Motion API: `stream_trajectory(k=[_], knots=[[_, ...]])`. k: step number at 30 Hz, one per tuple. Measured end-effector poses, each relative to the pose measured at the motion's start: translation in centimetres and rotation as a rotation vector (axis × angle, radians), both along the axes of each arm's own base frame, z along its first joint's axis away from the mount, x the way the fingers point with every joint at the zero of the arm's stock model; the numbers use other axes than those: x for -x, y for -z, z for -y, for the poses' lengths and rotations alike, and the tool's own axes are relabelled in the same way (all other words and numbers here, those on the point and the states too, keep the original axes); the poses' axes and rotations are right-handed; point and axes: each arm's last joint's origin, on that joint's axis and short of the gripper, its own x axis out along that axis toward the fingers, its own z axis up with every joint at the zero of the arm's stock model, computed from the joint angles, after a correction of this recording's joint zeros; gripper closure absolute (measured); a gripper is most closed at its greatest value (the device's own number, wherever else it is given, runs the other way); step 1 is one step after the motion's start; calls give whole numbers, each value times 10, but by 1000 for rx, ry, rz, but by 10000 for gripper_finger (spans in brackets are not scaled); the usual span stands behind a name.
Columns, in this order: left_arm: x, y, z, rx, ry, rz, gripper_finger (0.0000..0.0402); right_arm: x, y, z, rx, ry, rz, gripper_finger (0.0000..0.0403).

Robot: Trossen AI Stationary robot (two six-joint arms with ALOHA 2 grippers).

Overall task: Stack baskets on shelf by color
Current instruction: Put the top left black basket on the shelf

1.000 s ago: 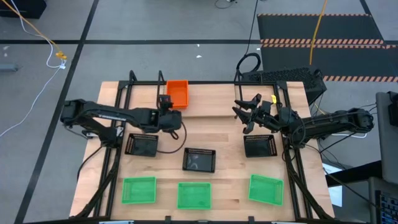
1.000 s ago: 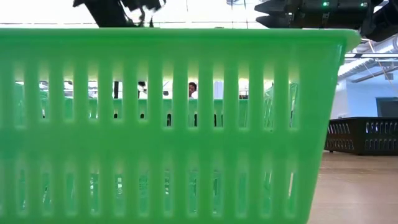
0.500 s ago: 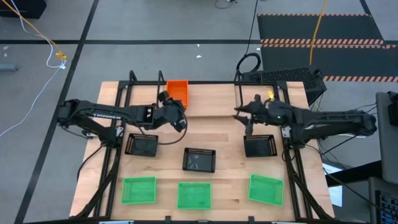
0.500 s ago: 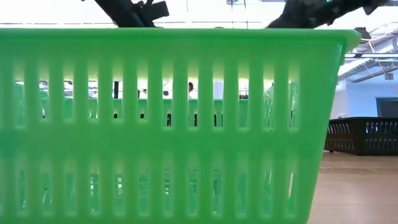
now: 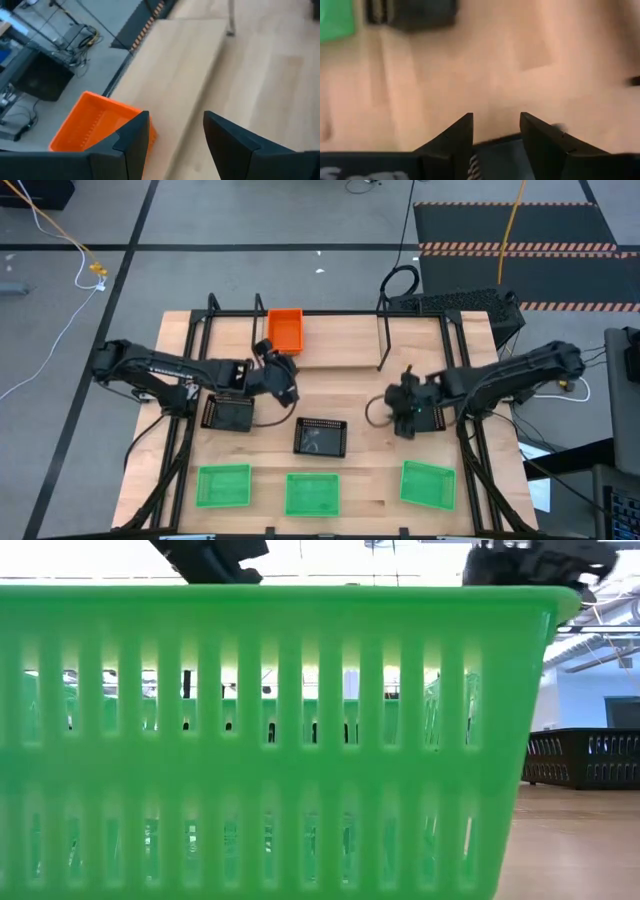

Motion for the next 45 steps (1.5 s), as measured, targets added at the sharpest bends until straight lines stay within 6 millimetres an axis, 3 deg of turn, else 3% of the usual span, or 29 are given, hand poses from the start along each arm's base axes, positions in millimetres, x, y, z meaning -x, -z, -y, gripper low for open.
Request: stream_trajectory(k=[7, 13, 18, 23, 28, 33, 41, 45], knots=[[35, -22, 29, -79, -79, 67, 213, -11, 7, -40, -164, -214, 34, 248], [56, -34, 48, 10, -22, 145, 213, -5, 12, -44, -168, -153, -48, 248], [70, -22, 43, 229, -222, 160, 213, -13, 8, -41, -34, -83, 82, 248], [79, -6, 30, 503, -462, 49, 213, -24, -1, -39, 134, -56, 262, 248], [72, 11, 34, 601, -575, -49, 213, -26, -2, -38, 204, -32, 309, 248], [57, 38, 46, 620, -641, -155, 213, -23, 16, -34, 299, -30, 328, 248], [41, 77, 54, 637, -738, -348, 214, -17, 35, -31, 307, -37, 333, 248], [38, 86, 53, 658, -745, -418, 249, -16, 37, -30, 309, -38, 328, 248]])
